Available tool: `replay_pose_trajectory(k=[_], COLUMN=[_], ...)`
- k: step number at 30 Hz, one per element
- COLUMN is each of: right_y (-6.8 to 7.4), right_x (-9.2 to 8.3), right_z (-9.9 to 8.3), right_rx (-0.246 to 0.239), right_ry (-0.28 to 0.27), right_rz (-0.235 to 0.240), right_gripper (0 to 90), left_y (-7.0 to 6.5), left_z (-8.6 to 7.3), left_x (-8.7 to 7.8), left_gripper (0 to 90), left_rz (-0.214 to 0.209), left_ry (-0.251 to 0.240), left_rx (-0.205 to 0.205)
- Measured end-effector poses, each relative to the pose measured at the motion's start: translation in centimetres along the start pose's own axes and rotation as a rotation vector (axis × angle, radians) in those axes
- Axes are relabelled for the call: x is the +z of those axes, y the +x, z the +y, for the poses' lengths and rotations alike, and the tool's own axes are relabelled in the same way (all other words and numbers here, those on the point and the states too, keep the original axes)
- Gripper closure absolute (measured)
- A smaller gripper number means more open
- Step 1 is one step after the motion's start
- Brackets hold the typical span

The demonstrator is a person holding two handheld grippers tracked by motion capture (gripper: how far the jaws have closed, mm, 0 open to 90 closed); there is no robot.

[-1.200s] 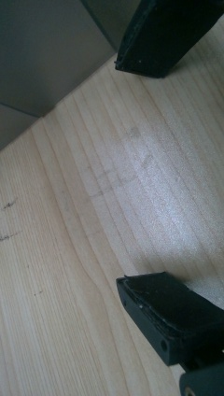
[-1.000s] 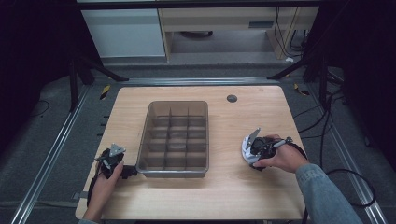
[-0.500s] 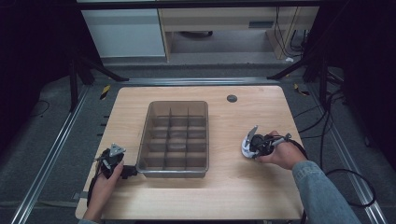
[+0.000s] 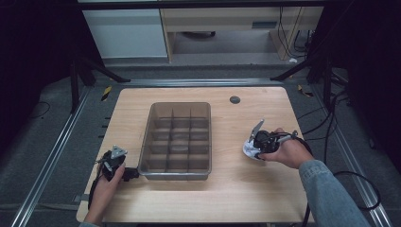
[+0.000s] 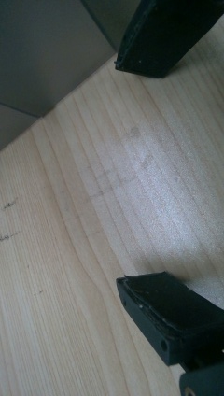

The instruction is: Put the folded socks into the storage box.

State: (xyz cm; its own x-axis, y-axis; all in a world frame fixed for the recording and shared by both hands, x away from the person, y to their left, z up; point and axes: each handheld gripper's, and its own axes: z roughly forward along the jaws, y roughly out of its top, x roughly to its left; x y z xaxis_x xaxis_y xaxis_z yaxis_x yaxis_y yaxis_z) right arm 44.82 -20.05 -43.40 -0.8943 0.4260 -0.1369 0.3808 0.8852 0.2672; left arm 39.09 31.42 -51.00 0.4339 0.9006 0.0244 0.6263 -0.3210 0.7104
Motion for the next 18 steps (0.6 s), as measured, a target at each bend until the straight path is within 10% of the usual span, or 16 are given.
replay_pose_trajectory(k=[18], right_y=[1.5], right_x=[-4.6], right_z=[4.3], right_rx=[-0.05], right_ry=[-0.033], right_rz=[-0.004], right_gripper=[70.0], left_y=[0.0], left_z=[0.0], left_x=[0.0], left_gripper=[0.0], left_rz=[0.001], left_ry=[-0.004], left_rx=[-0.004])
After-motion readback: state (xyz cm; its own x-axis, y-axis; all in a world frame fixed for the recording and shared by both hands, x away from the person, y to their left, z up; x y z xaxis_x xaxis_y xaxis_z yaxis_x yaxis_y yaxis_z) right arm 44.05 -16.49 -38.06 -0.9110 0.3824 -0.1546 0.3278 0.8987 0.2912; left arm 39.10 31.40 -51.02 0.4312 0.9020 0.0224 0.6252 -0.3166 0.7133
